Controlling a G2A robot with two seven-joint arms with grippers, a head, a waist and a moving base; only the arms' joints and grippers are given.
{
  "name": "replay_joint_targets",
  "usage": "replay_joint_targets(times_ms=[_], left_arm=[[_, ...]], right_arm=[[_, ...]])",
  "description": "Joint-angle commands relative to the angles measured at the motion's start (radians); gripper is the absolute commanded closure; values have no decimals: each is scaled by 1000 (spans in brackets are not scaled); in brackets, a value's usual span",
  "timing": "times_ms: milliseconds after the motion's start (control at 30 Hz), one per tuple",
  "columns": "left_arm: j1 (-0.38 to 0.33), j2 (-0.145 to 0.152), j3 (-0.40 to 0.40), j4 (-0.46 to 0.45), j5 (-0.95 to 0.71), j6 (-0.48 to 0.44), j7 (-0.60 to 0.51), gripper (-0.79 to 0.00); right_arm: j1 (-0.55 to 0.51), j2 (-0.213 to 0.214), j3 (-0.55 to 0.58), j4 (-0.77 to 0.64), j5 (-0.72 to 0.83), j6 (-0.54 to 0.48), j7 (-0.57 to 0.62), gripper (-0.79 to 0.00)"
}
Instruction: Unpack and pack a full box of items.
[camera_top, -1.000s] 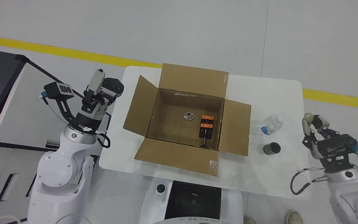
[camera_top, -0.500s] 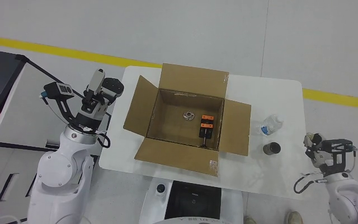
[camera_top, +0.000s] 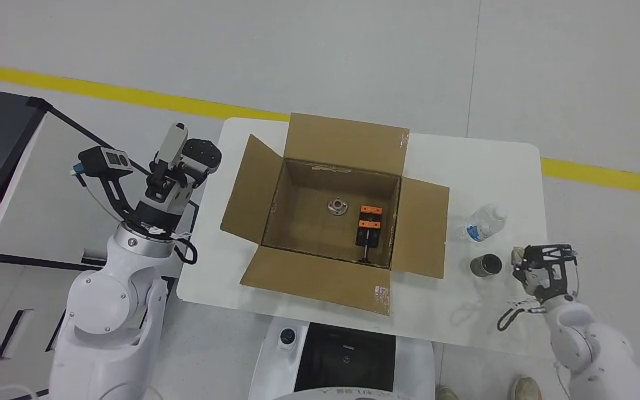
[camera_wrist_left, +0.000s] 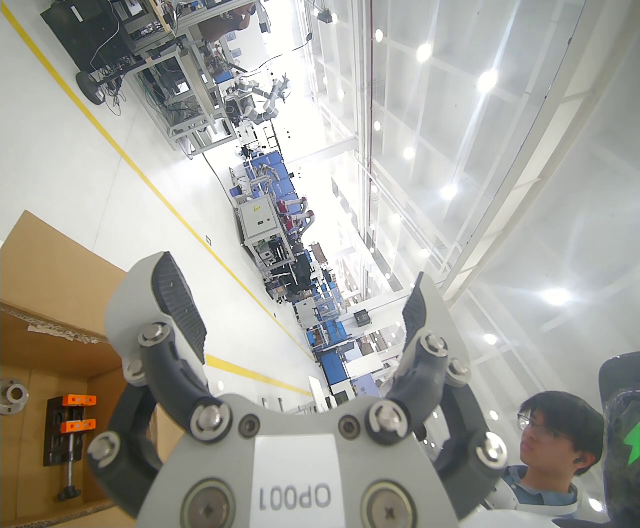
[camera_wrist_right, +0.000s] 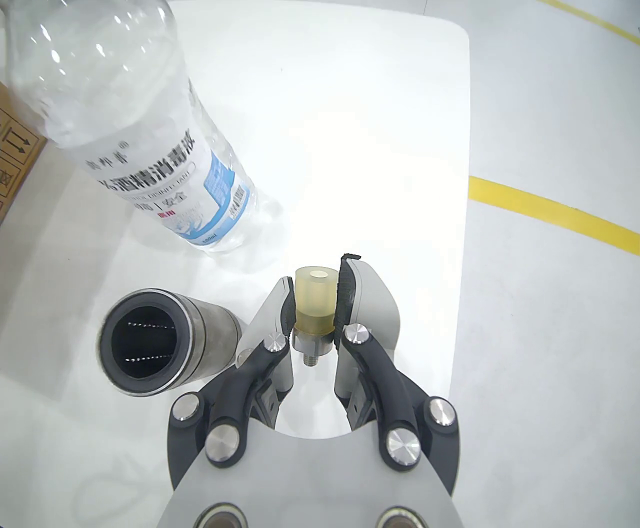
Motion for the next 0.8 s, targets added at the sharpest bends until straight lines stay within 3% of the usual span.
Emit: replay_joint_targets(times_ms=[0,100,167,333,633,767], left_arm=[[0,0,0,0,0,0,0,-785],[0,0,0,0,0,0,0,-785],[0,0,0,0,0,0,0,-785],[0,0,0,0,0,0,0,-785],[0,0,0,0,0,0,0,-785],[0,0,0,0,0,0,0,-785]], right_arm=[[8,-1,-10,11,2,-8,1,0],[16,-2,-20,16,-10,-10,1,0],[21,-2,-25,21,-18,-16,2,-145],[18,-5,-33,17,-21,-10,-2,-292],[-24,-3,9,-54,3,-11,-8,-311],[-55,3,86,-153,23,-6,-20,-314]])
